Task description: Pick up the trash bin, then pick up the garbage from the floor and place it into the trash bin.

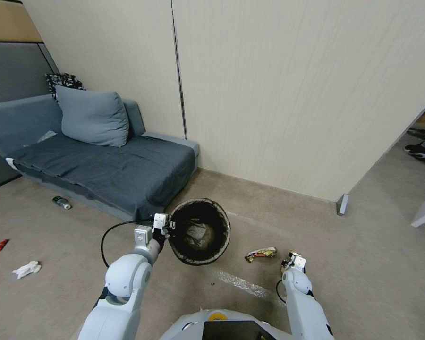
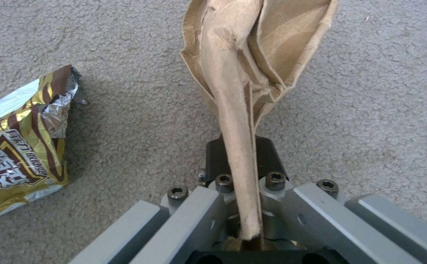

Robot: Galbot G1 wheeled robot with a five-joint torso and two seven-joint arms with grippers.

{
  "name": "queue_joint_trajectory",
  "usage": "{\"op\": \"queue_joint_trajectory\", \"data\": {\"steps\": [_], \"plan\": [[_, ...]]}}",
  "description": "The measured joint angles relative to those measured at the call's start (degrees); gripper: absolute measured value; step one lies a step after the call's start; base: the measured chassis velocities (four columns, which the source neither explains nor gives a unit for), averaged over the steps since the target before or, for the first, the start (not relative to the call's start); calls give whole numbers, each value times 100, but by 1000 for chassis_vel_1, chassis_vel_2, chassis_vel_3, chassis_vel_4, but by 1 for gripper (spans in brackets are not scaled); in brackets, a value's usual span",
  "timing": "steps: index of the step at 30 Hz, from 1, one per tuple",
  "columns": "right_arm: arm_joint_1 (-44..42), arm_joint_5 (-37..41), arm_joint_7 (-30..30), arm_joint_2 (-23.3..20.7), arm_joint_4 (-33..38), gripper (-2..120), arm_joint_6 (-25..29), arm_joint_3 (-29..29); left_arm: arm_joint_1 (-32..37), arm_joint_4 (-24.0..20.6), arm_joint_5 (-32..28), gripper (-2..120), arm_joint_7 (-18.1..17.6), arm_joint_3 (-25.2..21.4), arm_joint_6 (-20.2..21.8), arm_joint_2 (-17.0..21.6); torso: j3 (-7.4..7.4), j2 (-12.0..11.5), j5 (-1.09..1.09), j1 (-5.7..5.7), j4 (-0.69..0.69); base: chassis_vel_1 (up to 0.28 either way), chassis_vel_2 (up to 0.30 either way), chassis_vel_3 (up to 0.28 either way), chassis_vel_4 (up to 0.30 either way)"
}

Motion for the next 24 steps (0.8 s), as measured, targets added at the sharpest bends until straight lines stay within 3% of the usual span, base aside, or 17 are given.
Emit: {"op": "queue_joint_trajectory", "data": {"steps": [12, 20, 24], "plan": [[-117, -137, -79, -6, 287, 0, 155, 16, 32, -42, -1, 1, 4, 1, -9, -6, 0, 0, 2, 0, 0, 0, 0, 0, 0], [-430, -121, -155, -260, 1242, 0, 177, -15, 44, -78, -2, 1, 5, 7, -9, 1, 0, 0, -2, 0, -1, 0, 0, 0, 0], [-661, -141, -317, -491, 2047, 0, 211, -60, 54, -98, -6, 1, 8, 4, -9, 5, 0, 0, -2, 0, 0, 0, 0, 0, 0]]}}
